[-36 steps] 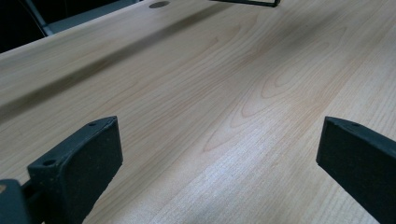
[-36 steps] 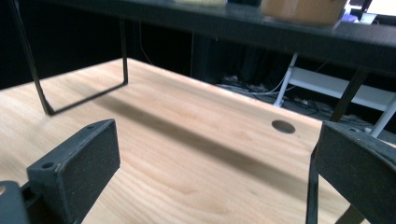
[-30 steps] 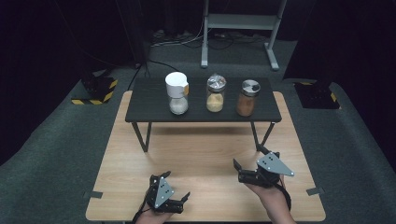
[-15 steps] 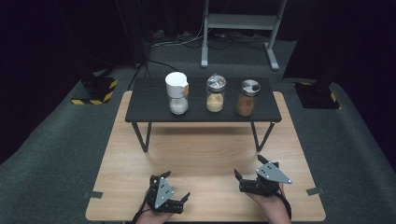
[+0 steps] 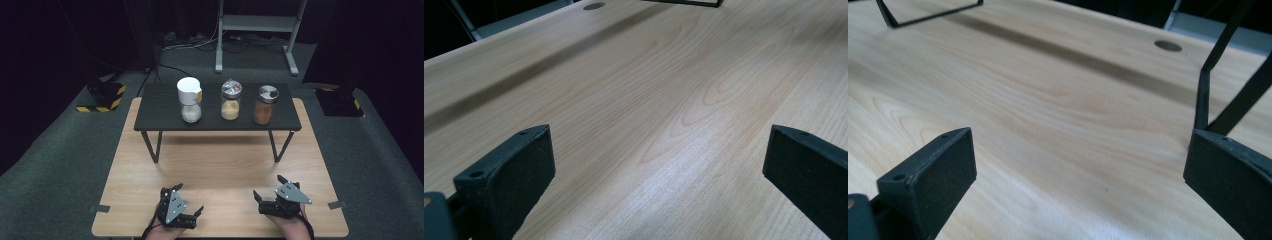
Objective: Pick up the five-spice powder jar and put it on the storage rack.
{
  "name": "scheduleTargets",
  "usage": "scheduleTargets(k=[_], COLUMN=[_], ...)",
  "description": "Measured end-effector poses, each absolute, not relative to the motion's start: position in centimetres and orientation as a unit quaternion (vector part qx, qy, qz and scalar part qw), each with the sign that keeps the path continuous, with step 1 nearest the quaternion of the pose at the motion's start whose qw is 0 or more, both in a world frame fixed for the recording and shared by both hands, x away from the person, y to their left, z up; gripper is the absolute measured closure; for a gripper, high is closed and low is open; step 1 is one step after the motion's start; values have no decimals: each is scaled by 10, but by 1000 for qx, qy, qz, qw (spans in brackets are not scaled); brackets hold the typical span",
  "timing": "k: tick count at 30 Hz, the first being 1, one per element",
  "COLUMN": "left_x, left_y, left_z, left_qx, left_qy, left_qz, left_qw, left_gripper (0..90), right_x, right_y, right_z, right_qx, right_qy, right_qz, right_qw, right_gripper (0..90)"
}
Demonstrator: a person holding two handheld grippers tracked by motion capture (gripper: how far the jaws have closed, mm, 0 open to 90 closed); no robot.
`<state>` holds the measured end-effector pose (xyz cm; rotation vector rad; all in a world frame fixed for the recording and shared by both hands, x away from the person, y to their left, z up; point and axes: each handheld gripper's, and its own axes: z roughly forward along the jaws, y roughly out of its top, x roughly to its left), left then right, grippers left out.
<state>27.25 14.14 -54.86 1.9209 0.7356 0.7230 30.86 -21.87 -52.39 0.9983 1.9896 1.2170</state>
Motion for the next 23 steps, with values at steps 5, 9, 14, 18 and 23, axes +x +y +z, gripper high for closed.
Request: scheduleTargets(k=[5, 9, 14, 18, 23], left_x=[272, 272, 272, 272, 273], left_y=[141, 141, 141, 141, 141], left_z=[-549, -549, -549, -549, -549], left_qx=[781, 781, 781, 782, 781], left_qy=[299, 300, 300, 298, 300], left_qz=[294, 295, 295, 297, 294], left_qw=[462, 462, 461, 460, 461], left_gripper=[6, 6, 6, 6, 6], right_x=[304, 302, 301, 301, 301], right_y=[-224, -229, -235, -235, -236], right_z=[-532, -539, -545, -547, -547], right_qx=[377, 378, 384, 384, 387], right_qy=[758, 767, 769, 772, 770], right_qz=[439, 423, 413, 406, 406], right_qw=[300, 300, 302, 304, 303], right_gripper=[0, 0, 0, 0, 0])
